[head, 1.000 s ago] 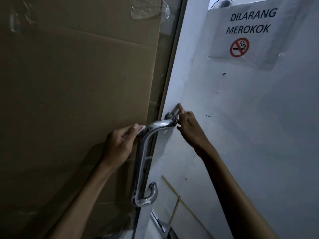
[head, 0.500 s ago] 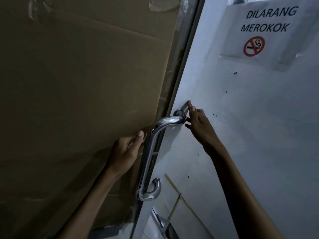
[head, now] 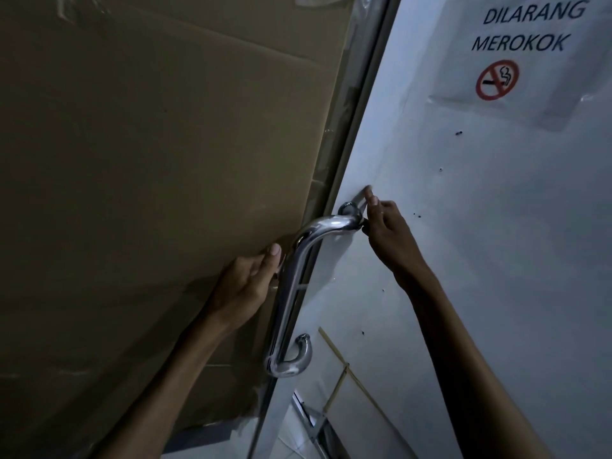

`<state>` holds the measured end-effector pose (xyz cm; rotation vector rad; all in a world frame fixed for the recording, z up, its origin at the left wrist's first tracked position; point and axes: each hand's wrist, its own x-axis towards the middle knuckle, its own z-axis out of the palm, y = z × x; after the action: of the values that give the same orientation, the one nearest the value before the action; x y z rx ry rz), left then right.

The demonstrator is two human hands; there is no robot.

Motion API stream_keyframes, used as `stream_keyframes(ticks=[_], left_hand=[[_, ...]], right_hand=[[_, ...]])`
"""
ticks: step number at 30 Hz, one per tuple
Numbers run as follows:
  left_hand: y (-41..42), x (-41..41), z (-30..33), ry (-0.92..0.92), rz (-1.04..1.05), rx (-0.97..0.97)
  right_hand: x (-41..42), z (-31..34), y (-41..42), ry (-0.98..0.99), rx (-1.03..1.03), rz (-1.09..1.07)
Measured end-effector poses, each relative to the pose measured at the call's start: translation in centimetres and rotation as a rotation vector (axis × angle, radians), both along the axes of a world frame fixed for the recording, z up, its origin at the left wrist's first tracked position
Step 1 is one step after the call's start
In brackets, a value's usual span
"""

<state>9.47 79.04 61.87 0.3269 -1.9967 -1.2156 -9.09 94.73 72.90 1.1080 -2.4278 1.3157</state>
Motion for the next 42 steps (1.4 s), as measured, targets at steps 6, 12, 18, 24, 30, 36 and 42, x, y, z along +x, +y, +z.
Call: stream_keyframes(ticks=[6,12,18,24,30,36,42], left_hand=[[-0.4,0.6,-0.1,0.027,-0.046,0.096],[-0.3,0.4,-1.7,-0.022,-0.025,0.106],[0.9,0.7,-3.1,-0.084,-0.026,0.024],[1.0,0.3,-5.1,0.049,0.029,0.151],[1.3,0.7,-5.7,0.028,0.022,0.252],[3.1,0.7,-7.5,-0.017,0.080,0.307],[3.2,-0.2,-8.6,0.081,0.134,0.449]], right_hand=[[0.2,-0.1,0.0,-0.034,-0.041,-0.008],[0.5,0.1,-0.1,-0.102,-0.044,-0.044],[0.8,0.2,0.2,-0.062,-0.036,-0.037],[1.5,0.5,0.7,-0.062,-0.014,-0.007],[1.9,0.4,0.7,0.009,-0.005,0.014],[1.4,-0.6,0.1,0.022,-0.061,0.078],[-0.1,-1.8,-0.2,0.073,-0.102,0.089]])
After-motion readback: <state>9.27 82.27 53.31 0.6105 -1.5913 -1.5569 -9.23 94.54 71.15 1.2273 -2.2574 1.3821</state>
